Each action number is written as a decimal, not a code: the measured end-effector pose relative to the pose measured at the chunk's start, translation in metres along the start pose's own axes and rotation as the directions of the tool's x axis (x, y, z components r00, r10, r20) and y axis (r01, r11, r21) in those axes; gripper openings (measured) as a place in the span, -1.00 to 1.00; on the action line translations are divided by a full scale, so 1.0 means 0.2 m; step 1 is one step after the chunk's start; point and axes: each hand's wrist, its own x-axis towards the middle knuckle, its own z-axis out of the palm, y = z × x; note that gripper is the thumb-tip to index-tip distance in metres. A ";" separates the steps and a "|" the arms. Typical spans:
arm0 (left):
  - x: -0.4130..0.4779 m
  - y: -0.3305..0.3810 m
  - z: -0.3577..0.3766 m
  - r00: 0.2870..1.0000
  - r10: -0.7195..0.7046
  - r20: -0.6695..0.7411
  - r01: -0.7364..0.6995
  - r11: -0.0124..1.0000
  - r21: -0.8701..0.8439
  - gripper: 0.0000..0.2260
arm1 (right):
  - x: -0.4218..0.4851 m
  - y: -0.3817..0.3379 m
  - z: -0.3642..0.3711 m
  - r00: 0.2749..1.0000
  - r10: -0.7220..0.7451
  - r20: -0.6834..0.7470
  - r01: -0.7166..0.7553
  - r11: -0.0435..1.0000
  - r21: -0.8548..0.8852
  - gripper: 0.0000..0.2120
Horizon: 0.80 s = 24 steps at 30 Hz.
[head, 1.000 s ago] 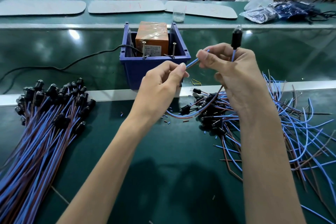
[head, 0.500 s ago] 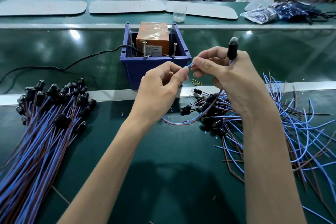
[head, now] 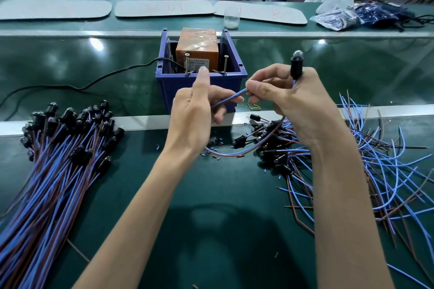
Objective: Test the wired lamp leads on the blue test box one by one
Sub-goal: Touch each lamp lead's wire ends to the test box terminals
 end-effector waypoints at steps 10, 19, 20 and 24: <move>0.01 -0.04 0.01 1.000 0.012 0.020 -0.014 0.993 0.113 -0.64 | 0.00 0.01 -0.03 1.000 0.006 -0.008 -0.006 1.000 0.025 -0.88; 0.00 -0.03 -0.01 0.988 0.071 0.140 -0.102 0.969 0.223 -0.68 | 0.00 0.01 -0.02 1.000 -0.011 0.014 0.011 1.000 0.014 -0.90; -0.01 -0.03 -0.01 0.984 0.104 0.146 -0.137 0.963 0.234 -0.68 | 0.00 0.01 -0.01 1.000 -0.015 0.019 0.015 1.000 0.017 -0.90; -0.01 -0.03 -0.01 0.985 0.146 0.092 -0.166 0.944 0.285 -0.80 | 0.00 0.02 -0.01 0.999 -0.029 0.022 0.029 1.000 0.006 -0.88</move>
